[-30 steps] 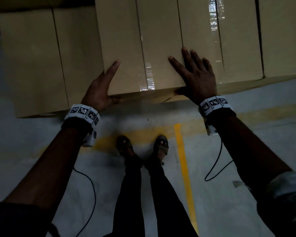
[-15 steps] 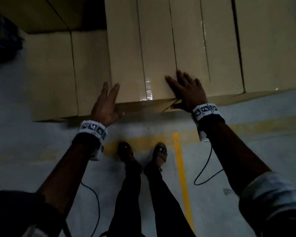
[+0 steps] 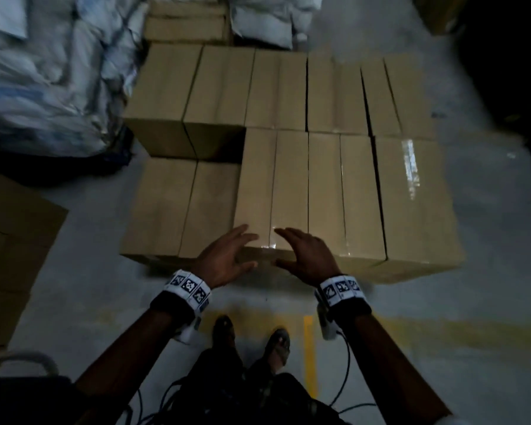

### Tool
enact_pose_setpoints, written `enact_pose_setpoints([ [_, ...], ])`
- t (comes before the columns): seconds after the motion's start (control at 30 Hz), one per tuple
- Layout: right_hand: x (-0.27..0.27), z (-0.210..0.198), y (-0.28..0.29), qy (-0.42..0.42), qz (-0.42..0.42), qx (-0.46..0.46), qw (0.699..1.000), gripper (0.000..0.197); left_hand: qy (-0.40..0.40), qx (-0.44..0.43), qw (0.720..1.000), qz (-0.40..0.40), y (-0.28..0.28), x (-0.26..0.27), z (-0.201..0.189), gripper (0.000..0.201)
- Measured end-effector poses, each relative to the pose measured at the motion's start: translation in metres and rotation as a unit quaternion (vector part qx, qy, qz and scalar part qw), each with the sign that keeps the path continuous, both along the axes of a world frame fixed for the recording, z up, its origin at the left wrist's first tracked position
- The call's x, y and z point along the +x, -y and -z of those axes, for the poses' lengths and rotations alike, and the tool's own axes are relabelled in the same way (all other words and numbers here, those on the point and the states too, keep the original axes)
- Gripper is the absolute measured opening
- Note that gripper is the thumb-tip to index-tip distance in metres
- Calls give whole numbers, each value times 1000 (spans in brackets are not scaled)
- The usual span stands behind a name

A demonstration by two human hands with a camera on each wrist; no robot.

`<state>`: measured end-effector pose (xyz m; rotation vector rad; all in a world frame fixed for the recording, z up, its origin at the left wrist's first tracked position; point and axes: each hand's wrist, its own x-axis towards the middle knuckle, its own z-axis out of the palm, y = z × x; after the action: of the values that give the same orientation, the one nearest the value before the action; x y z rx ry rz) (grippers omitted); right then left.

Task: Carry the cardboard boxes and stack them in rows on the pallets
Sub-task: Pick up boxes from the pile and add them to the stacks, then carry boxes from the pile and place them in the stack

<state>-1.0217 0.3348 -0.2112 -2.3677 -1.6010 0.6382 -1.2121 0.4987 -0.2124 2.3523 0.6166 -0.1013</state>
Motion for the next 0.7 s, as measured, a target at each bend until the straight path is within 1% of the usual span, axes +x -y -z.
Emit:
enact_pose_setpoints([
  [0.07,-7,-13,-8,-8,-15,16,1000,76,23,9,1000,-14,-1,-6,-18,67],
  [0.13,-14,-22,-19,-8,-35,16,999,74,45,13,997,-54,-4,-19,-31,65],
  [0.27,-31,-37,-49,-5,-89,22,996,70,89,-2,987,-134,-17,-57,-44,73],
  [0.33,-43,-43,-69,-1,-117,27,993,68,103,-17,980,-168,-26,-81,-45,69],
  [0.4,-57,-48,-91,-1,-141,33,989,67,116,-23,974,-191,-37,-104,-46,61],
  [0.5,-90,-53,-133,8,-190,30,981,67,130,-24,963,-235,-55,-145,-45,53],
  [0.57,-117,-54,-165,6,-218,27,976,67,133,-25,954,-269,-72,-174,-45,52],
  [0.63,-151,-52,-203,0,-252,24,967,67,125,-25,946,-299,-93,-208,-46,55],
  [0.7,-188,-51,-242,0,-284,15,959,67,116,-25,939,-323,-116,-245,-47,65],
])
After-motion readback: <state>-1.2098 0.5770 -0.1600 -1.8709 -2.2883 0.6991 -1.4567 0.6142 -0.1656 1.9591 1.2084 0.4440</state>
